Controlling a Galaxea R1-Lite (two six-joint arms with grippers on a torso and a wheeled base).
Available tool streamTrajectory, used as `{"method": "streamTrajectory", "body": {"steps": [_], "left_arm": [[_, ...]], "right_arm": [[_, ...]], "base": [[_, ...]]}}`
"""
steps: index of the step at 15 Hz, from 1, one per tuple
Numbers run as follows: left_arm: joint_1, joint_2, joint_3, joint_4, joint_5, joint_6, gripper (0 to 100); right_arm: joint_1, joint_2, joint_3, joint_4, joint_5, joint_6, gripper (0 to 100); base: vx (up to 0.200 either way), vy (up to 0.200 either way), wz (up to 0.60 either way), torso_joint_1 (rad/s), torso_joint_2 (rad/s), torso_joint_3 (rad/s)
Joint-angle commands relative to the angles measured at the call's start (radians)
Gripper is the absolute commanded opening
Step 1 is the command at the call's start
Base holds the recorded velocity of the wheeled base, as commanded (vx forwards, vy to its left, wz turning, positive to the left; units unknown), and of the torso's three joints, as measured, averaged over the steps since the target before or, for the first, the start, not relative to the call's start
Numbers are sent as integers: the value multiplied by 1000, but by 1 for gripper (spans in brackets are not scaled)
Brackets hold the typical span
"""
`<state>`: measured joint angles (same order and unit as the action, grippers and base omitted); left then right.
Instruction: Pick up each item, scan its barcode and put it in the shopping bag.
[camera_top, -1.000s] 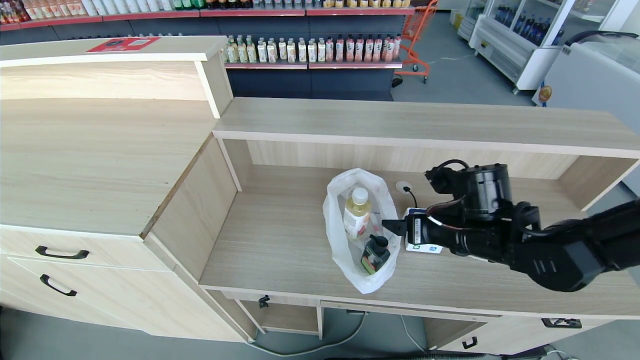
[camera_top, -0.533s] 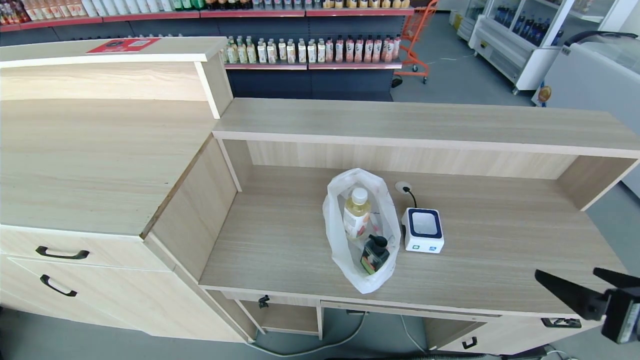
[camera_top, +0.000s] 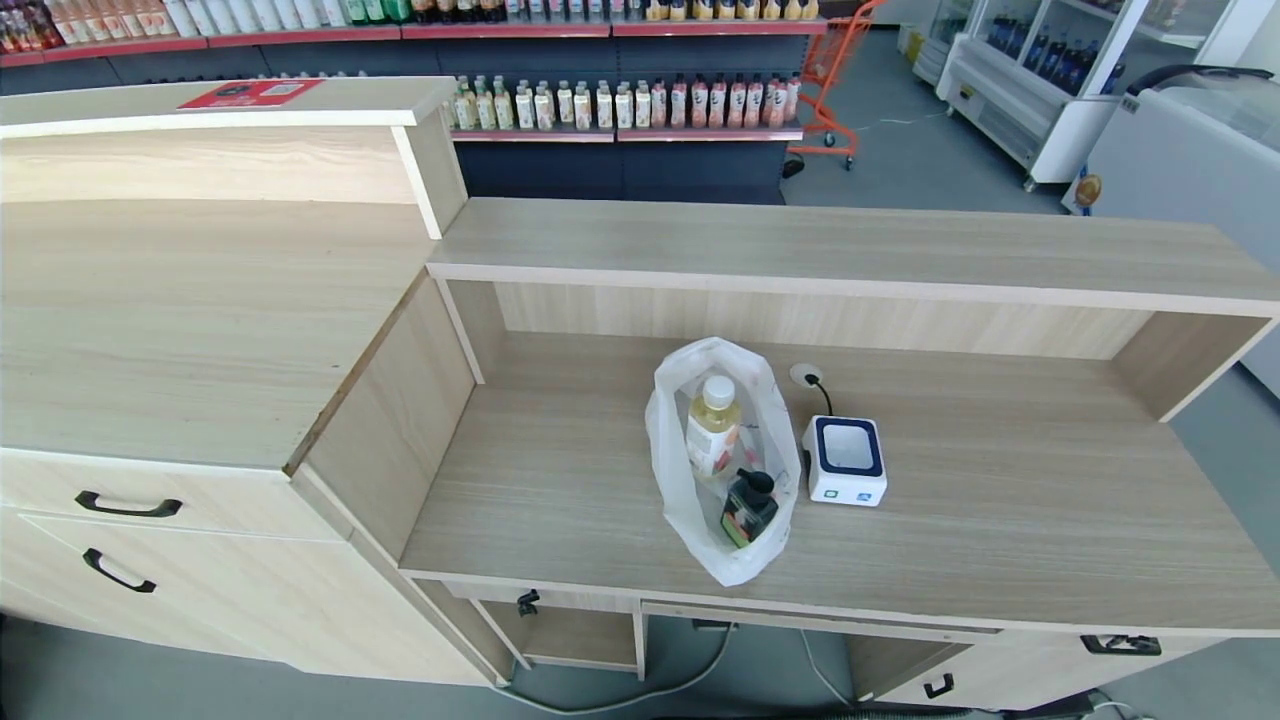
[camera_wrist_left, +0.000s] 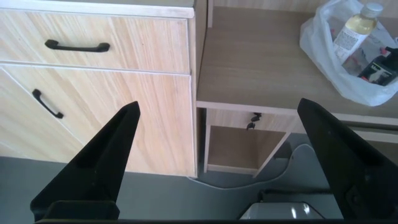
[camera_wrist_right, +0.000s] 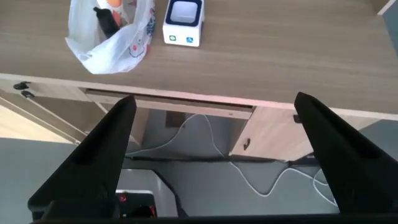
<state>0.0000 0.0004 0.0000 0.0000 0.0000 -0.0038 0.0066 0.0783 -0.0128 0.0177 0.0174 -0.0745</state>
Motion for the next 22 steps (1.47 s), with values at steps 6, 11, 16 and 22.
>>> {"method": "streamTrajectory", "body": {"steps": [6, 11, 16, 22], "left_arm": [[0, 0, 0, 0, 0, -1, 100], [0, 0, 0, 0, 0, -1, 100], [0, 0, 0, 0, -2, -2, 100], [0, 0, 0, 0, 0, 2, 100]], "right_arm": [[-7, -78, 10, -2, -1, 27, 100], [-7, -78, 10, -1, -1, 33, 0], [-7, -78, 10, -1, -1, 38, 0], [-7, -78, 10, -1, -1, 38, 0]], "base": [[0, 0, 0, 0, 0, 0], [0, 0, 0, 0, 0, 0], [0, 0, 0, 0, 0, 0], [0, -200, 0, 12, 4, 4]]}}
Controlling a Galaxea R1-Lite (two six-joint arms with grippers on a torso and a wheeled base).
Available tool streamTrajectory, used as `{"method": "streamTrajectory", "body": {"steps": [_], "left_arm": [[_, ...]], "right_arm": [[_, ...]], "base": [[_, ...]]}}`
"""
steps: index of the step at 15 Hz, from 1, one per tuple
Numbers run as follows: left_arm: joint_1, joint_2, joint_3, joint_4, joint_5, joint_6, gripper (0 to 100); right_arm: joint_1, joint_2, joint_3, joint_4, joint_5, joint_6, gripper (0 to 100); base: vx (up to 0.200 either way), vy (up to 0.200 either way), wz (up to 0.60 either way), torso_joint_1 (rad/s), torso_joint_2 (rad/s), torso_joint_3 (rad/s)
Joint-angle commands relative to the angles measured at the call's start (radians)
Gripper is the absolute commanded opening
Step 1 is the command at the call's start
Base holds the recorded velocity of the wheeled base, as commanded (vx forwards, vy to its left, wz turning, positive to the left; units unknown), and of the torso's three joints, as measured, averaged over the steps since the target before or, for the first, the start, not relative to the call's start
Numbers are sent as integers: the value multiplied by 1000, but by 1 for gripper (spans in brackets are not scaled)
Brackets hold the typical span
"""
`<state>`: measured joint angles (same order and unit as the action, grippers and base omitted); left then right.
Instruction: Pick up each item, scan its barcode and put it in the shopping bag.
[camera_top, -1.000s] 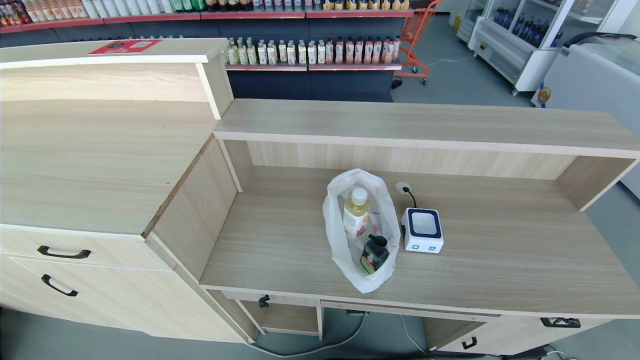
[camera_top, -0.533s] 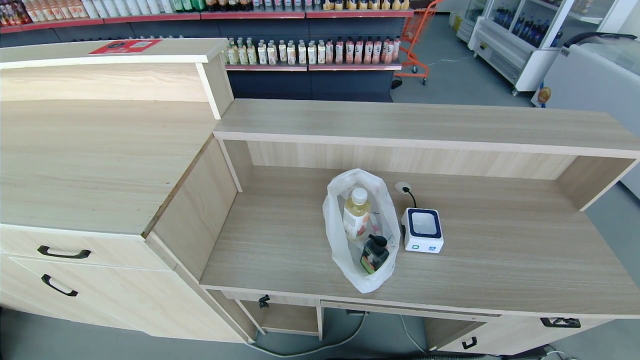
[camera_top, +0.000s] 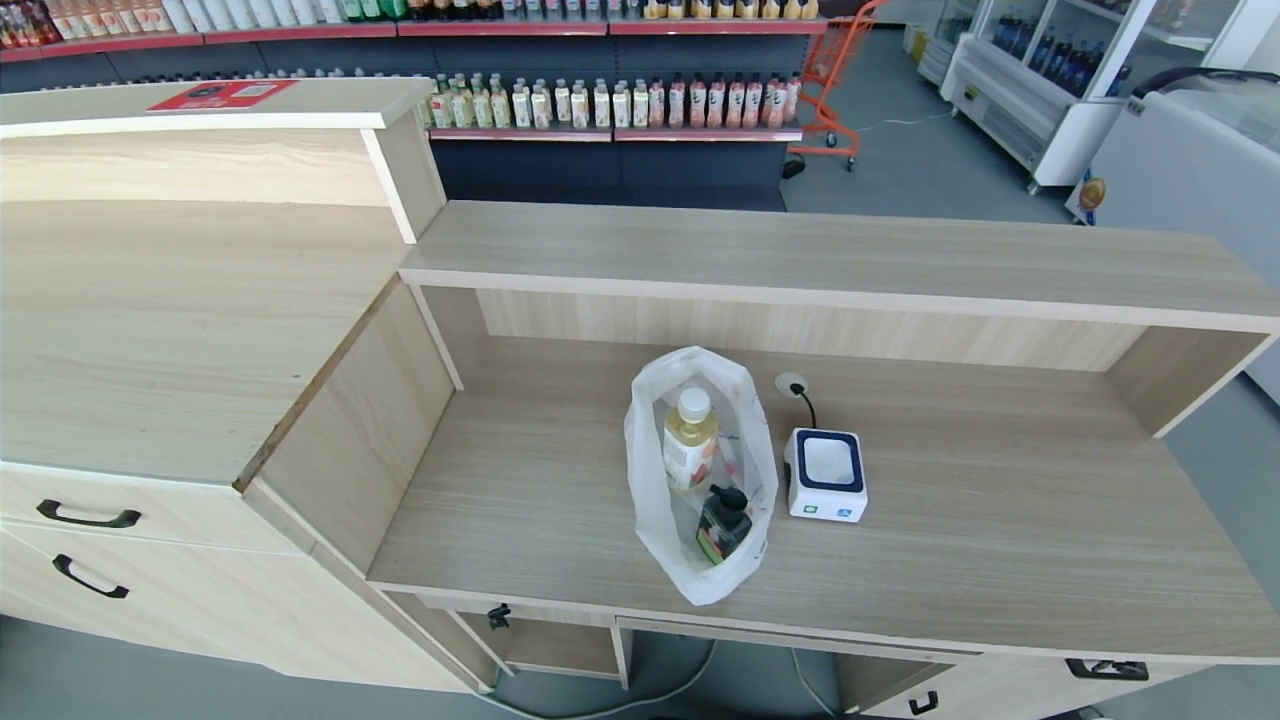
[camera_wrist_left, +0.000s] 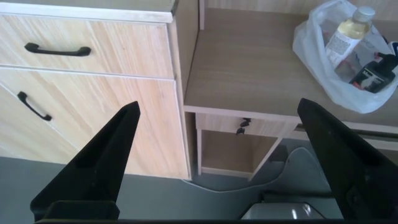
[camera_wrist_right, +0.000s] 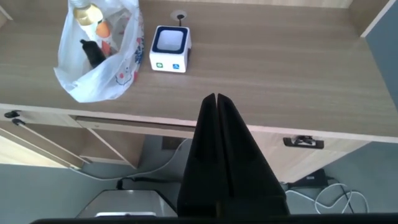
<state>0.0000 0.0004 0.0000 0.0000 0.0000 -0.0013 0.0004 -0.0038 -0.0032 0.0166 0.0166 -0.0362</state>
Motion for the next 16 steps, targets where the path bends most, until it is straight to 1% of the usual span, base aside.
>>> {"method": "streamTrajectory", "body": {"steps": [1, 7, 10, 12, 16], "left_arm": [[0, 0, 0, 0, 0, 0, 100], [0, 0, 0, 0, 0, 0, 100], [0, 0, 0, 0, 0, -3, 100], [0, 1, 0, 0, -2, 3, 100], [0, 0, 0, 0, -2, 1, 100]], "right_arm": [[0, 4, 0, 0, 0, -1, 0], [0, 4, 0, 0, 0, -1, 0], [0, 4, 0, 0, 0, -1, 0], [0, 4, 0, 0, 0, -1, 0], [0, 4, 0, 0, 0, -2, 0]], "base": [[0, -200, 0, -7, -2, -2], [0, -200, 0, 3, 2, 1], [0, 0, 0, 0, 0, 0], [0, 0, 0, 0, 0, 0], [200, 0, 0, -4, -2, 2]]}}
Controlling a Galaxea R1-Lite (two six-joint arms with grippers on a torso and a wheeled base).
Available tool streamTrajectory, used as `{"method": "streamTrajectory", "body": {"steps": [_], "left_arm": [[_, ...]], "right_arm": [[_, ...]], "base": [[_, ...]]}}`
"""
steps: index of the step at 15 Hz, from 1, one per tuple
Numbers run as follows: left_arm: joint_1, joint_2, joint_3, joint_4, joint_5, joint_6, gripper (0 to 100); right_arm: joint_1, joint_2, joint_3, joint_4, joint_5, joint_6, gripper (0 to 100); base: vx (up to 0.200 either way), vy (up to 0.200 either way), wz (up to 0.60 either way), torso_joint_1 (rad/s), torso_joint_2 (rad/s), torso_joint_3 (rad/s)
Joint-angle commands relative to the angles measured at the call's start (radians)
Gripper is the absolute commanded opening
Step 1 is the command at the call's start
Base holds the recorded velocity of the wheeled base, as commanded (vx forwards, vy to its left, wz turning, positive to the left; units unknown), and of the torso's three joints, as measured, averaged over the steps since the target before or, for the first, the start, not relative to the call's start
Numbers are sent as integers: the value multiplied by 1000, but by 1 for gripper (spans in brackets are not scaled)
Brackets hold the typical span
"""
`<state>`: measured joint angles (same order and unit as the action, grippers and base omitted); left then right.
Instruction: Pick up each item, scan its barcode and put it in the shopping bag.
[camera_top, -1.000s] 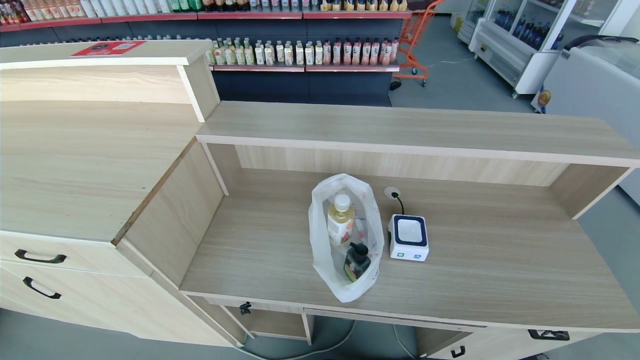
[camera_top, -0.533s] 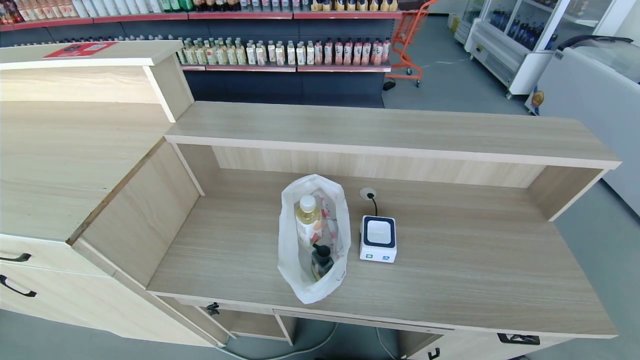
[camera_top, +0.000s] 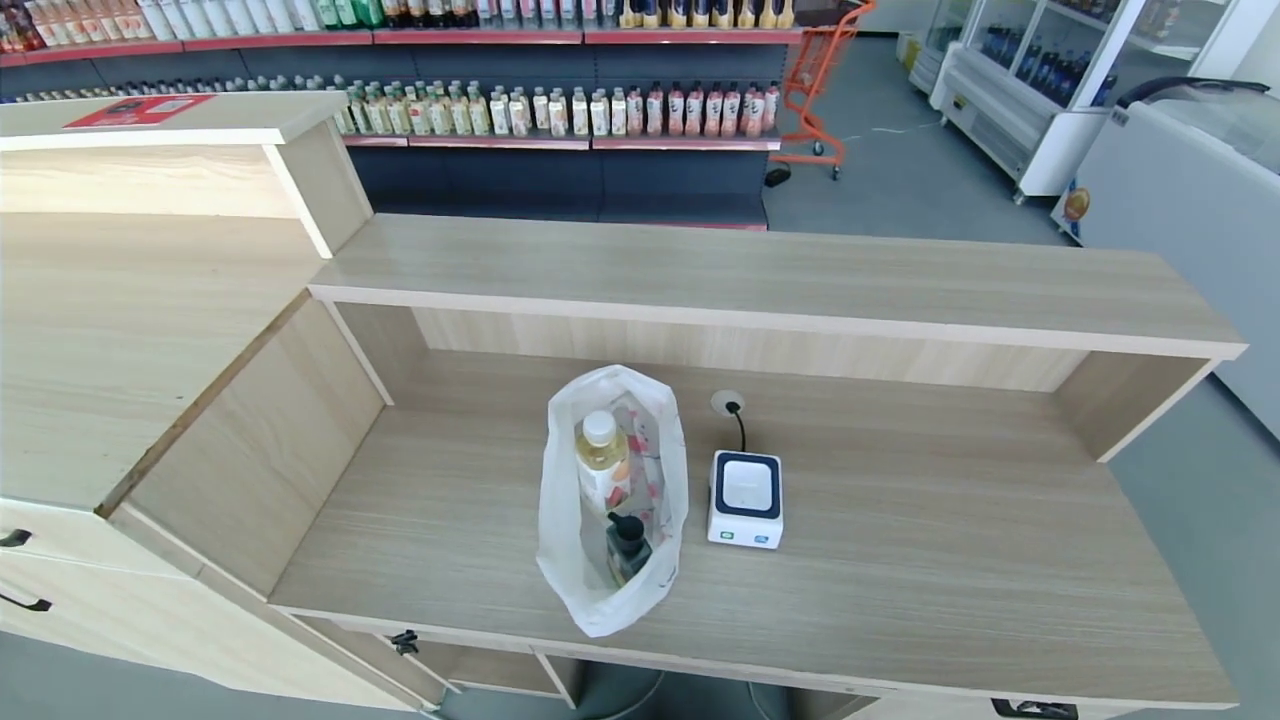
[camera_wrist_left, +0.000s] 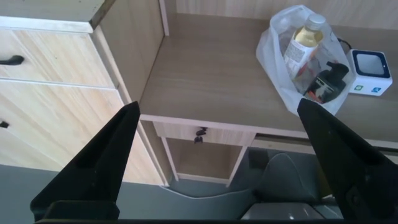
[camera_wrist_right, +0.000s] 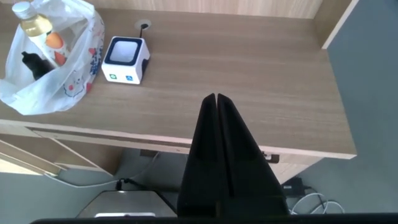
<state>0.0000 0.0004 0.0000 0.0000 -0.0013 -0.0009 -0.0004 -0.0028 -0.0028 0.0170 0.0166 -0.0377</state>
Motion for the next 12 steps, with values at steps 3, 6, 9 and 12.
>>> {"method": "streamTrajectory", "body": {"steps": [3, 6, 9, 12], "left_arm": [[0, 0, 0, 0, 0, -2, 100], [0, 0, 0, 0, 0, -2, 100], [0, 0, 0, 0, 0, -2, 100], [0, 0, 0, 0, 0, -2, 100]], "right_arm": [[0, 3, 0, 0, 0, -1, 0], [0, 3, 0, 0, 0, 2, 0], [0, 3, 0, 0, 0, 2, 0], [0, 3, 0, 0, 0, 2, 0]], "base": [[0, 0, 0, 0, 0, 0], [0, 0, 0, 0, 0, 0], [0, 0, 0, 0, 0, 0], [0, 0, 0, 0, 0, 0]]}}
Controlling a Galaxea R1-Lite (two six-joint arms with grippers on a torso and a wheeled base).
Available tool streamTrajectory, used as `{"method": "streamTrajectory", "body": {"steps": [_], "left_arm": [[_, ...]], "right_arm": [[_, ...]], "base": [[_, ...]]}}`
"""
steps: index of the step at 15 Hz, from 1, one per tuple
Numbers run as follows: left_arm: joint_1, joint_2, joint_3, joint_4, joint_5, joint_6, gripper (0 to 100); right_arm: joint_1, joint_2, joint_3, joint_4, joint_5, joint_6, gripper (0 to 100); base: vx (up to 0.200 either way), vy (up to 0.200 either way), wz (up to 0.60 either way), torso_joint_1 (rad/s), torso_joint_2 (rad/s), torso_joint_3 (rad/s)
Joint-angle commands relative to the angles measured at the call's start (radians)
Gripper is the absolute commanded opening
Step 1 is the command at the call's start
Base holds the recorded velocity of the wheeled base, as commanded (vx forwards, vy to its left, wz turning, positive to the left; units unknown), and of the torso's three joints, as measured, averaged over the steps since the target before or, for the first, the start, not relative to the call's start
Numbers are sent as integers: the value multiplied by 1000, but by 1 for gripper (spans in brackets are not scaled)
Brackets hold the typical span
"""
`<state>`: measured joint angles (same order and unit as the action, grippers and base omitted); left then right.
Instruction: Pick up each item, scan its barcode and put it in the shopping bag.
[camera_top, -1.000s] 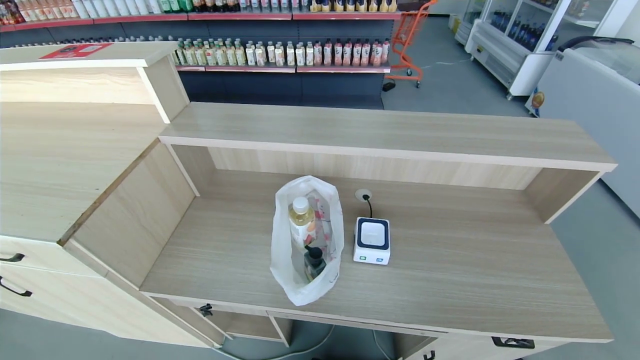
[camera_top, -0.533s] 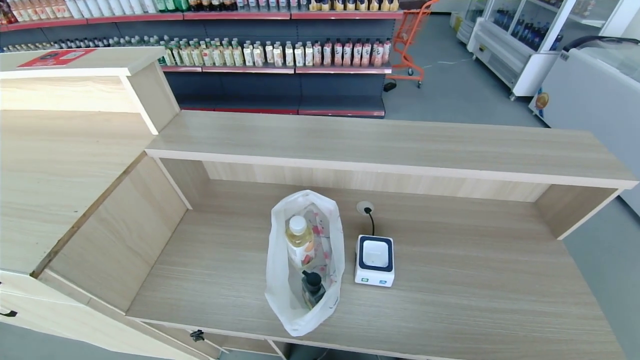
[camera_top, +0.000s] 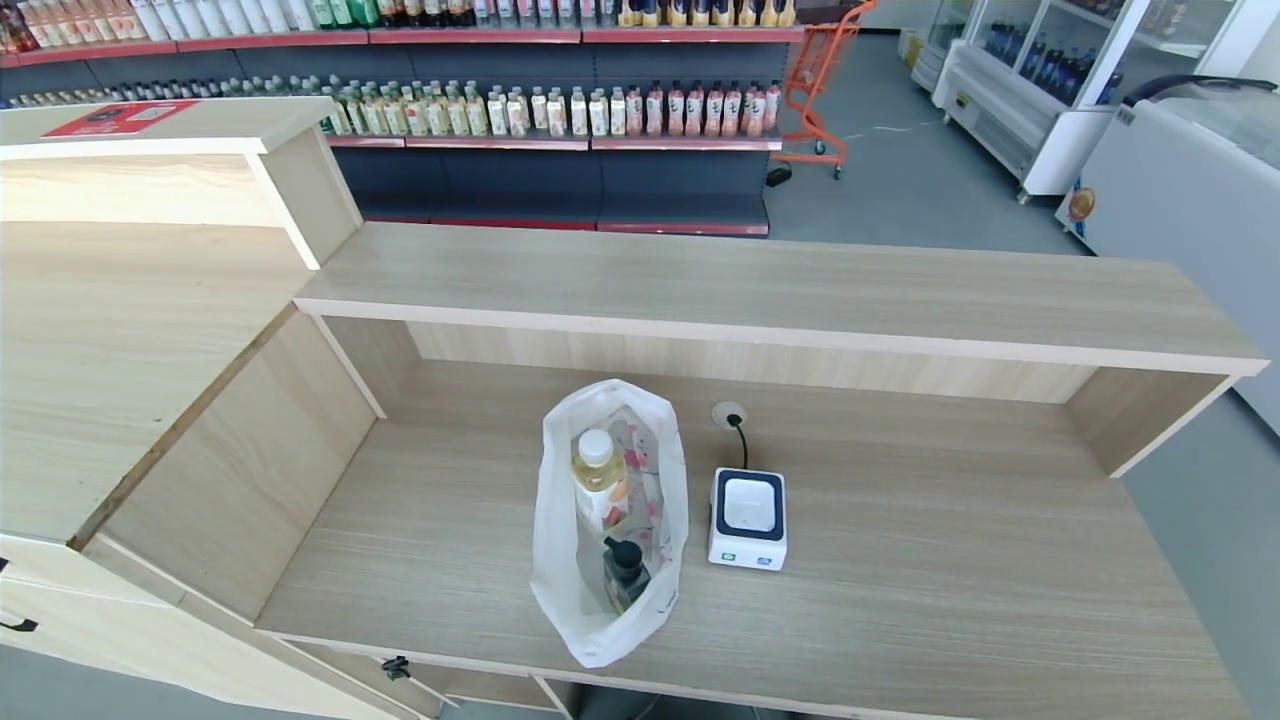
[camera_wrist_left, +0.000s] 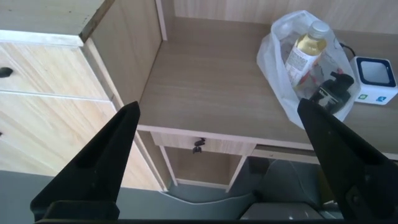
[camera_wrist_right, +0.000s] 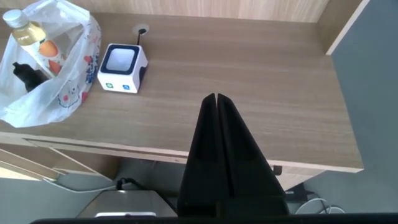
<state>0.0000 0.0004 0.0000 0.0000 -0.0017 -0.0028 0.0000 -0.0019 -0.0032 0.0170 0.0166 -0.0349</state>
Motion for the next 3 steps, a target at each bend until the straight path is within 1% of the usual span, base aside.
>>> {"method": "streamTrajectory", "body": {"steps": [1, 3], "left_arm": [[-2, 0, 0, 0, 0, 0, 100], [0, 0, 0, 0, 0, 0, 100]], "right_arm": [[0, 2, 0, 0, 0, 0, 0], [0, 2, 0, 0, 0, 0, 0]], "base": [[0, 0, 0, 0, 0, 0], [0, 0, 0, 0, 0, 0]]}}
